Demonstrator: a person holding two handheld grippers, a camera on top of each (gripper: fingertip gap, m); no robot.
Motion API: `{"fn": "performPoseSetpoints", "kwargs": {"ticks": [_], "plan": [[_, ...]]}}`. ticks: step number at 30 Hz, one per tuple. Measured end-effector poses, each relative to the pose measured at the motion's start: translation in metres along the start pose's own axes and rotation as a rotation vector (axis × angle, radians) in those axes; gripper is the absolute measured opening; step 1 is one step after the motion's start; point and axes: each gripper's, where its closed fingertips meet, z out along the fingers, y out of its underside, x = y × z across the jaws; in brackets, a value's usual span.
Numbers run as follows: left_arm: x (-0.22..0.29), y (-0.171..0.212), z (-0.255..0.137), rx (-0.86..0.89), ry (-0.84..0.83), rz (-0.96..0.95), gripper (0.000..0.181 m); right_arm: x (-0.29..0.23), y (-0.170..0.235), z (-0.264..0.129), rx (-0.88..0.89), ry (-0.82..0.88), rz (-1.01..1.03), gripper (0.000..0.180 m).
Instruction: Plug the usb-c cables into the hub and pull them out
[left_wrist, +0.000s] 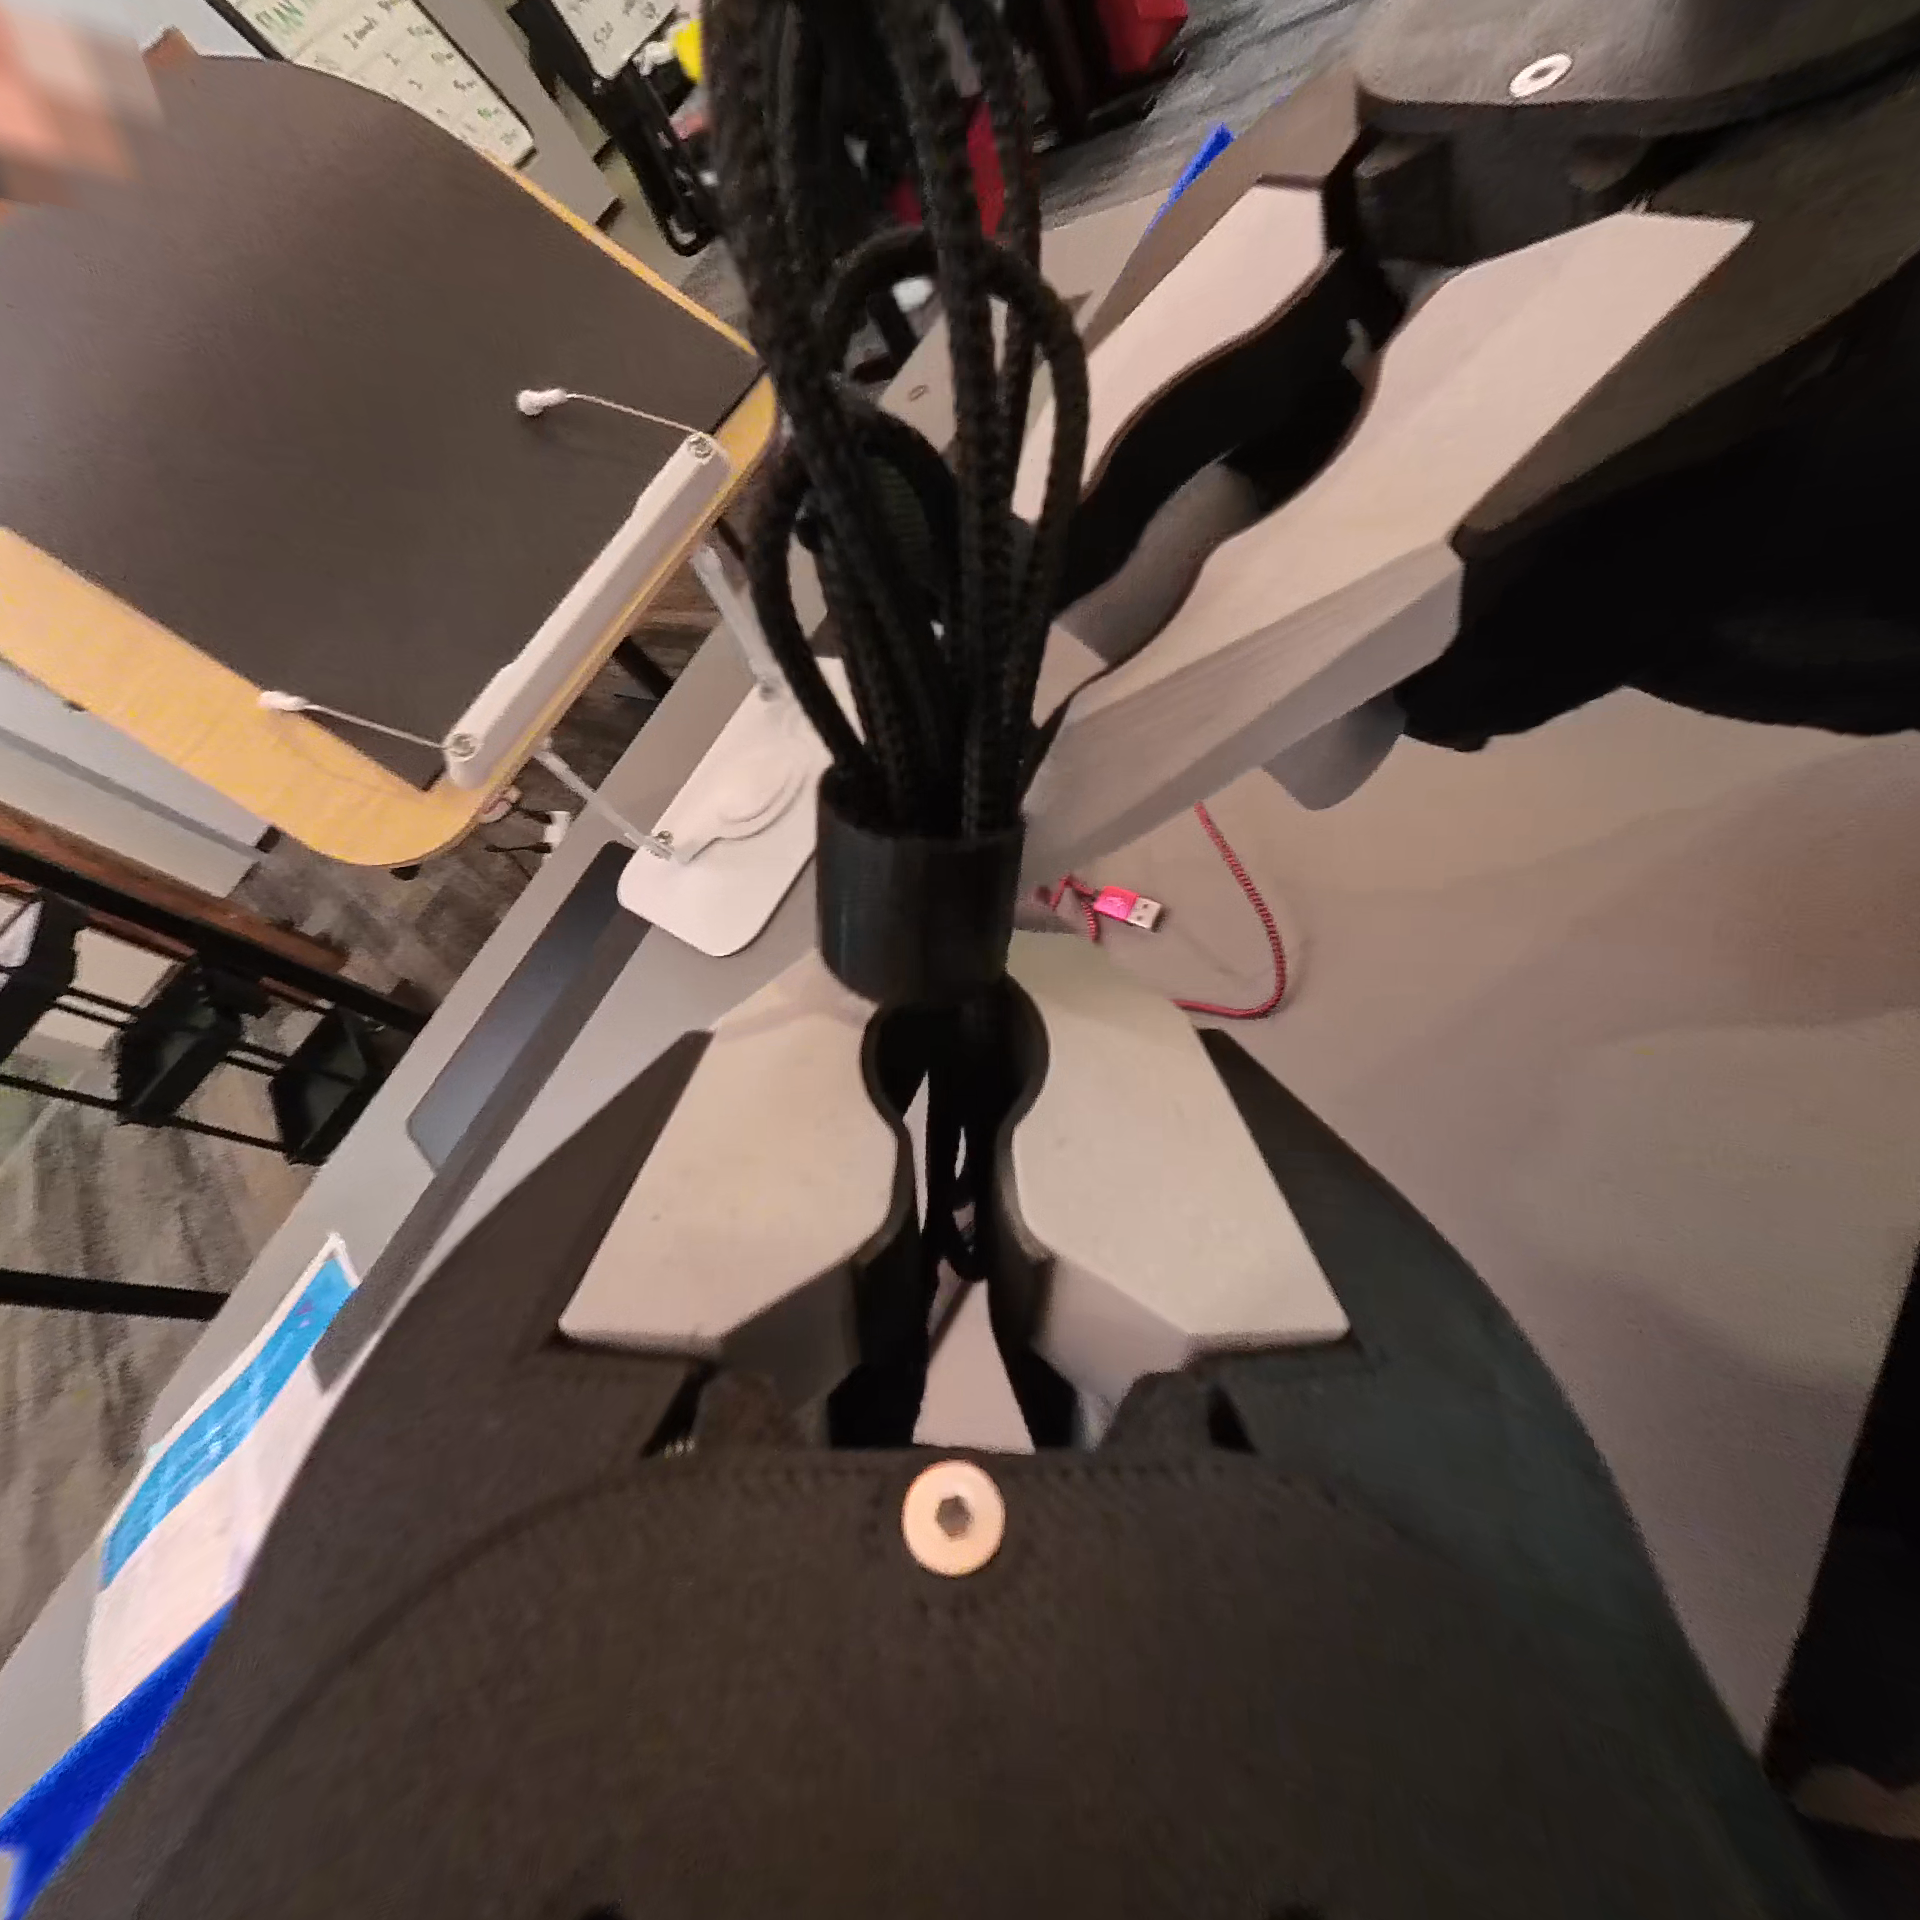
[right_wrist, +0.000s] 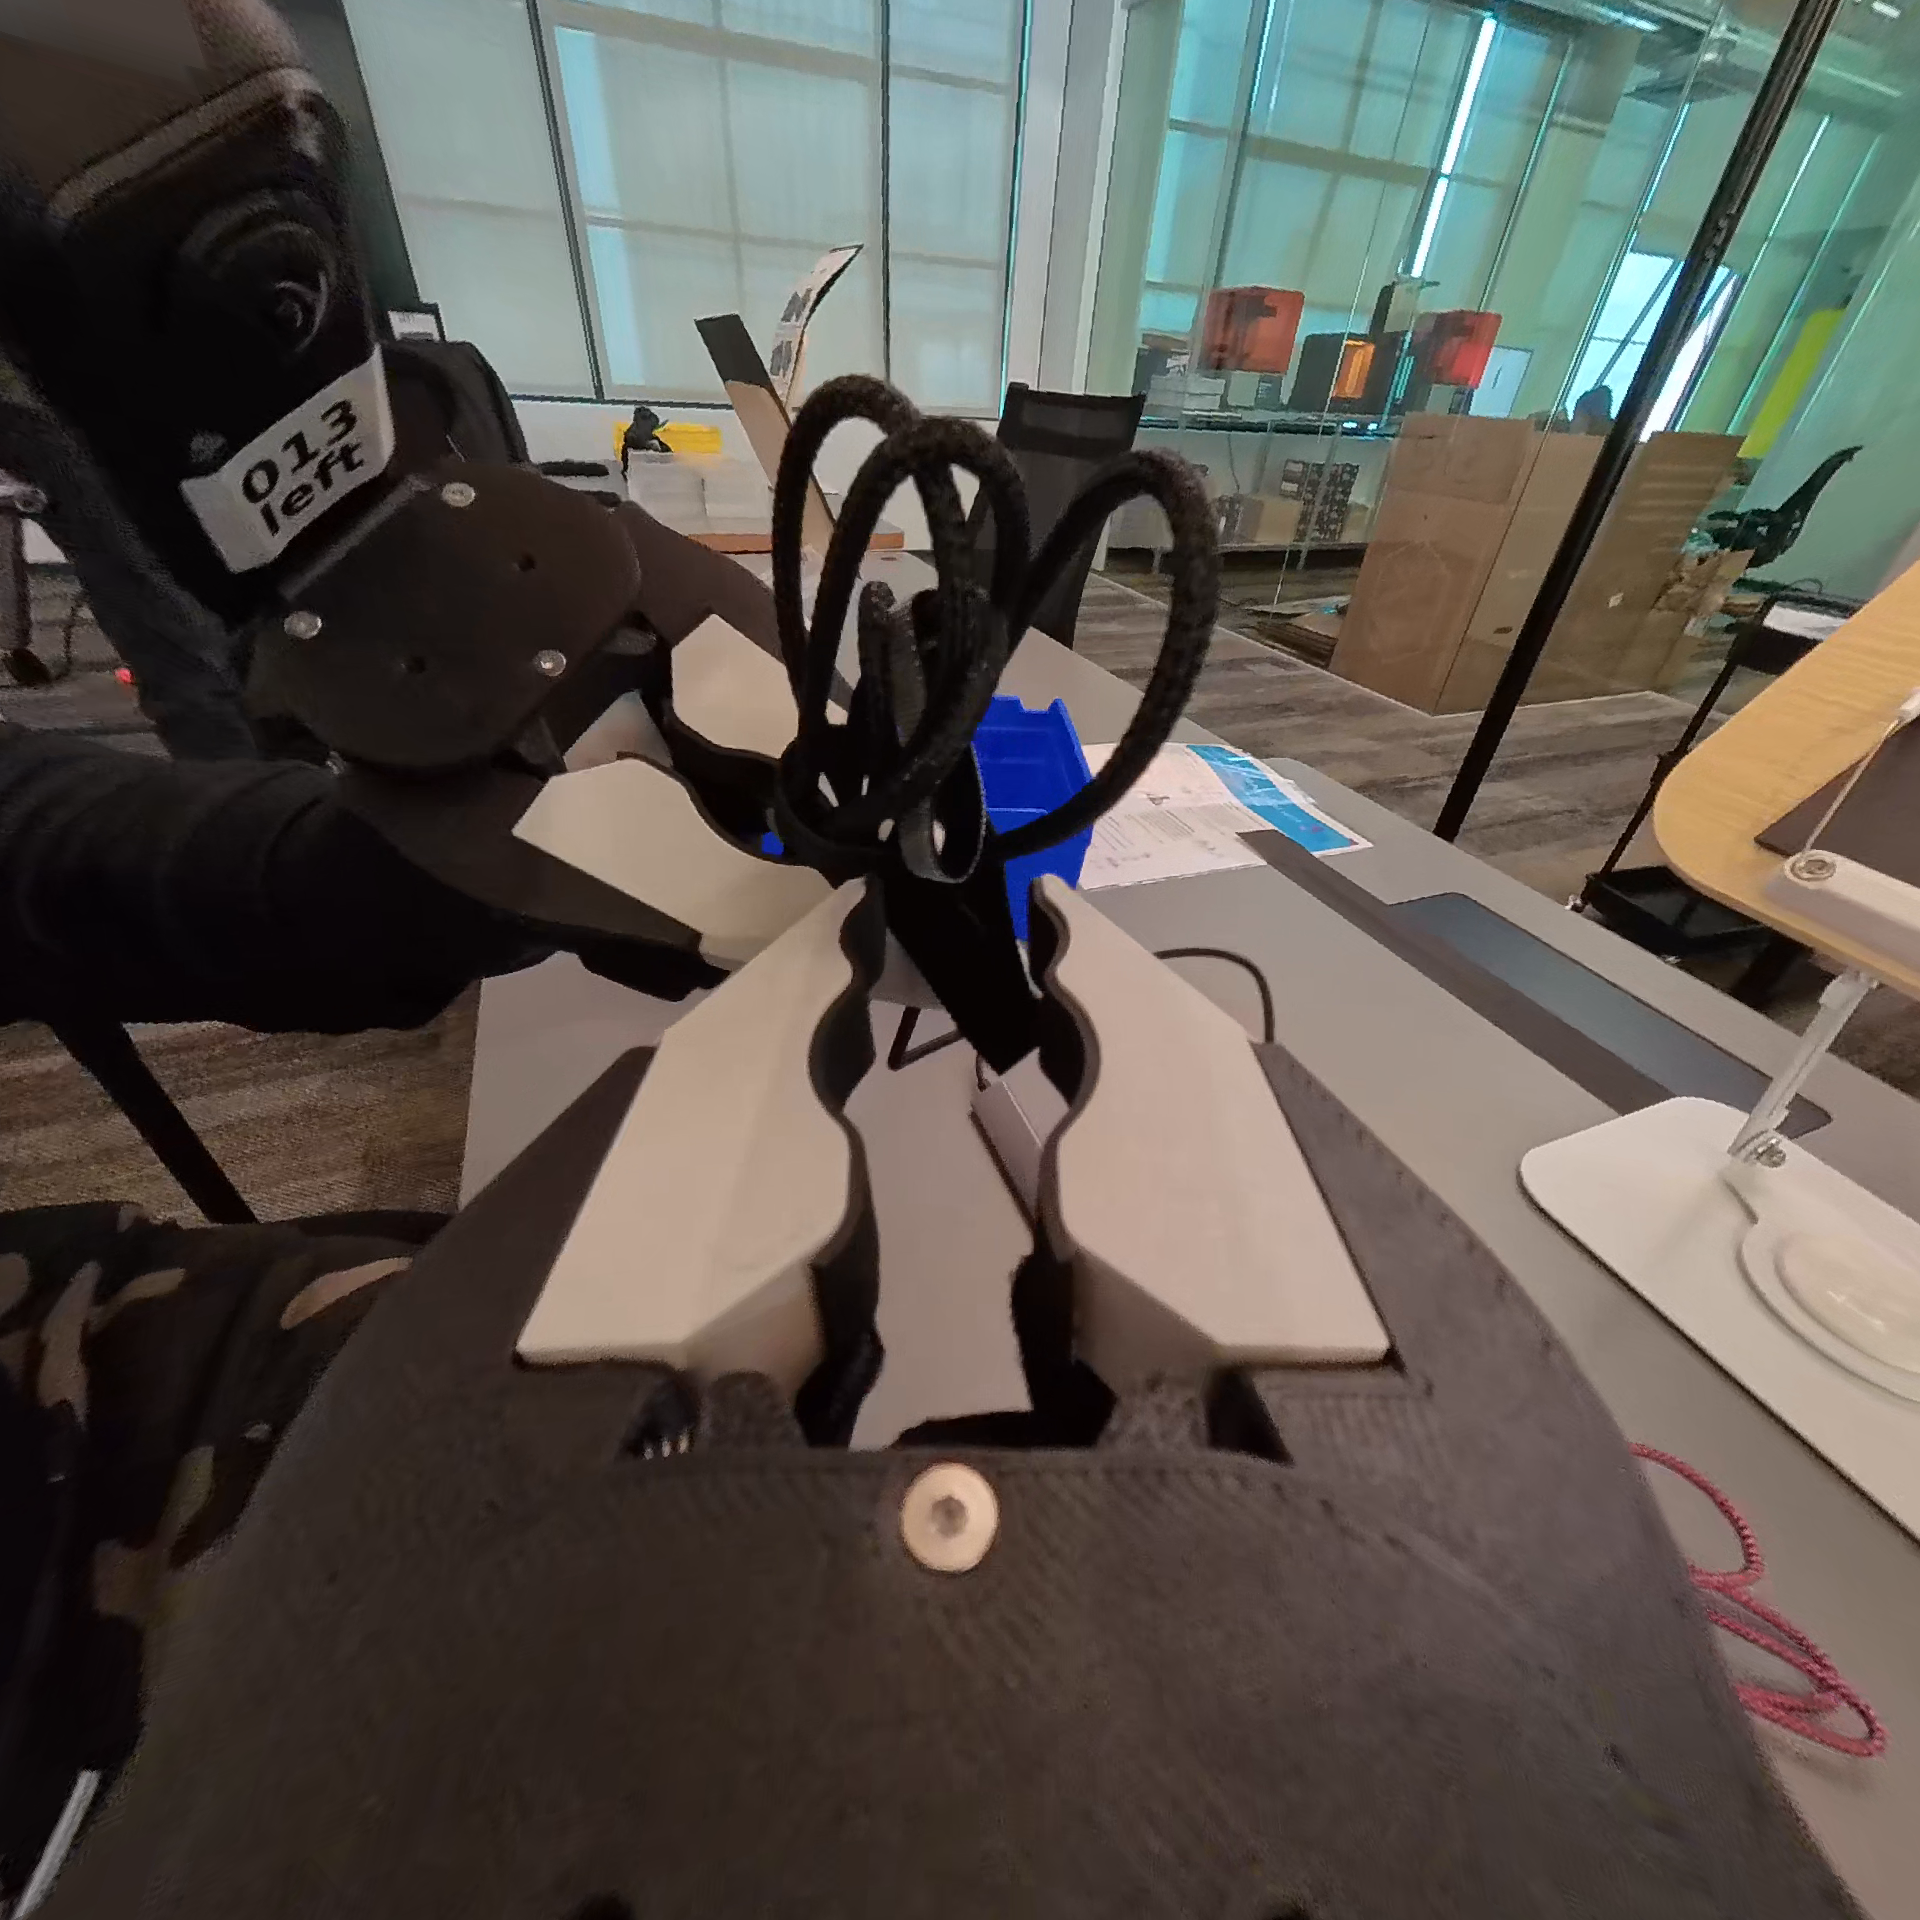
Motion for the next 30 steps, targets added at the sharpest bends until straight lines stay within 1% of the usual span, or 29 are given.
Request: {"fn": "performPoseSetpoints", "kwargs": {"ticks": [2,5,10,14,17,21,22,24,25,26,28,30], "plan": [[0.004,-0.001,0.000,0.012,0.049,-0.030,0.000,0.002,0.000,0.001,-0.009,0.006,-0.020,0.042],[0.007,-0.002,0.001,0.029,0.112,-0.100,0.000,0.001,-0.001,0.000,-0.014,0.006,-0.037,0.037],[0.009,0.004,0.003,-0.001,0.146,-0.147,0.000,0.008,0.004,-0.002,-0.013,0.034,0.003,0.048],[0.009,0.008,0.007,-0.024,0.132,-0.141,0.000,0.010,0.008,-0.005,-0.012,0.043,0.034,0.058],[0.009,0.010,0.009,-0.030,0.135,-0.159,0.000,0.014,0.010,-0.009,0.004,0.044,0.075,0.058],[0.012,0.006,0.005,0.003,0.197,-0.193,0.000,0.013,0.012,-0.013,0.024,0.015,0.100,0.062],[0.014,0.003,0.003,0.019,0.228,-0.199,0.000,0.013,0.011,-0.015,0.038,0.002,0.107,0.065],[0.019,-0.001,-0.001,0.042,0.308,-0.226,0.000,0.010,0.009,-0.017,0.068,-0.057,0.114,0.062],[0.018,-0.002,-0.002,0.050,0.330,-0.246,0.000,0.008,0.007,-0.018,0.083,-0.087,0.111,0.063],[0.019,-0.005,-0.005,0.068,0.360,-0.263,0.000,0.004,0.005,-0.019,0.101,-0.141,0.111,0.064],[0.025,-0.008,-0.010,0.091,0.443,-0.279,0.000,0.000,0.001,-0.020,0.148,-0.234,0.137,0.073],[0.031,-0.011,-0.015,0.101,0.512,-0.281,0.000,-0.006,-0.001,-0.021,0.176,-0.322,0.141,0.076]]}}
